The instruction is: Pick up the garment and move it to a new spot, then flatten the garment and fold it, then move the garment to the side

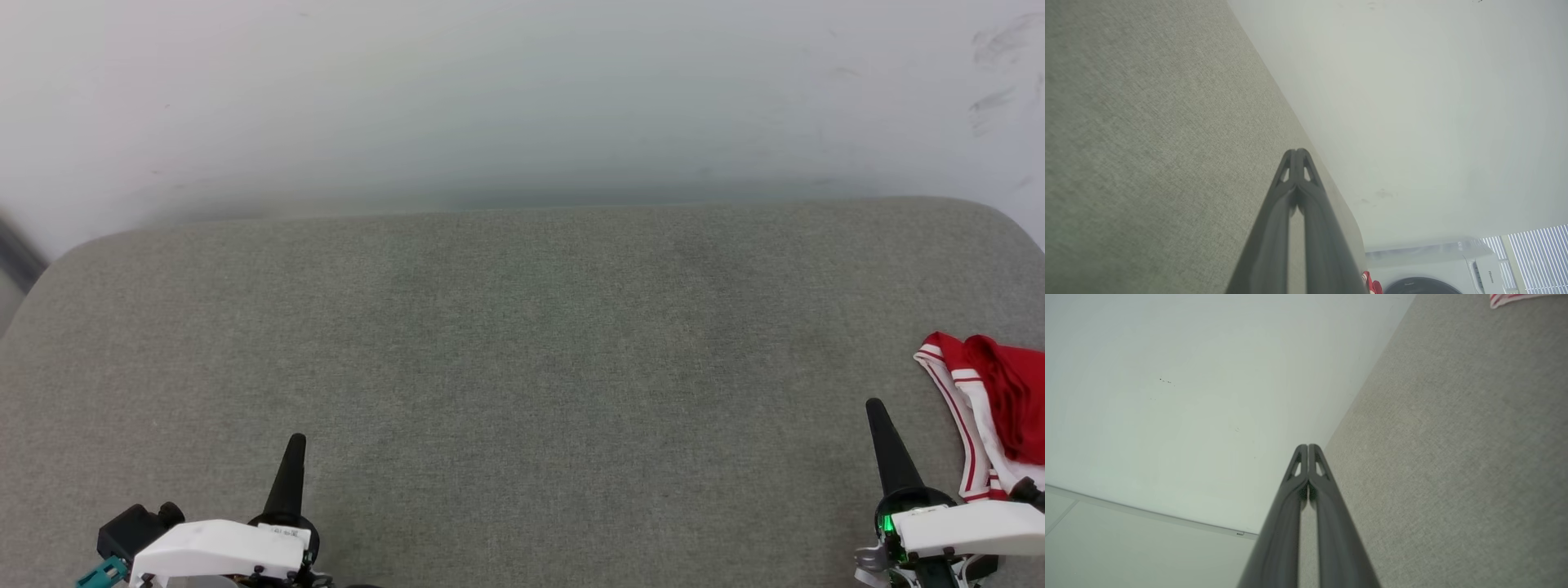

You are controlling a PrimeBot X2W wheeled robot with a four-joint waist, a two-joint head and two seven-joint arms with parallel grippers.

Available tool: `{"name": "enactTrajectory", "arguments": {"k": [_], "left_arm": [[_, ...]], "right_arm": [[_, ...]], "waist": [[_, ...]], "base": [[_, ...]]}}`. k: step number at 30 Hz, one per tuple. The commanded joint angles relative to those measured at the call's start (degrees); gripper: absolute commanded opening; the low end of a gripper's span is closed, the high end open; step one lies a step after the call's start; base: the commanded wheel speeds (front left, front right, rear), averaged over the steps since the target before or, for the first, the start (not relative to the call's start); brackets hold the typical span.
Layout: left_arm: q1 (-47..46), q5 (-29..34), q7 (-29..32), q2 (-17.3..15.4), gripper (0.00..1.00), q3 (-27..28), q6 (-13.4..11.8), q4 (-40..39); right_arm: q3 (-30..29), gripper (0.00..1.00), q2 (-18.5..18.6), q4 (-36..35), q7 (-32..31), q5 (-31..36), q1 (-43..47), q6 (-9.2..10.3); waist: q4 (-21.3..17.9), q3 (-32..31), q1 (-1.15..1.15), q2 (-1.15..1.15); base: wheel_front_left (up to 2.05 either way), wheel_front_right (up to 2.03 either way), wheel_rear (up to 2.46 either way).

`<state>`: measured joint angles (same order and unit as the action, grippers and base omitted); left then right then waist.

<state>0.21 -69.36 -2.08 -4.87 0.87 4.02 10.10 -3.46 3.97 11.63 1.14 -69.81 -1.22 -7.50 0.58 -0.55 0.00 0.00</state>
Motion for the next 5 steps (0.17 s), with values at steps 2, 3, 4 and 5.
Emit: {"name": "enactTrajectory", "arguments": {"k": [2,3,4,5], "left_arm": [[-1.5,-1.91,0.51,-0.32,0.0,0.48,0.59,-0.06],[-1.61,-2.47,0.71,-0.32,0.0,0.55,0.67,0.04],[-1.77,-3.03,0.87,-0.31,0.0,0.6,0.7,0.13],[-1.94,-3.59,0.97,-0.31,0.0,0.66,0.78,0.21]], "right_arm": [[-0.26,0.0,0.44,-0.09,-0.48,-1.94,-1.52,0.01],[-0.29,0.0,0.43,-0.02,-0.64,-2.47,-1.63,0.0],[-0.31,0.0,0.42,0.05,-0.74,-2.99,-1.73,0.01],[-0.34,0.0,0.42,0.09,-0.92,-3.52,-1.81,0.01]], "waist": [[-0.02,0.03,0.0,0.0],[-0.03,0.04,0.0,0.0],[-0.04,0.06,0.0,0.0],[-0.06,0.07,0.0,0.0]], "base": [[0.0,0.0,0.0],[0.0,0.0,0.0],[0.0,0.0,0.0],[0.0,0.0,0.0]]}}
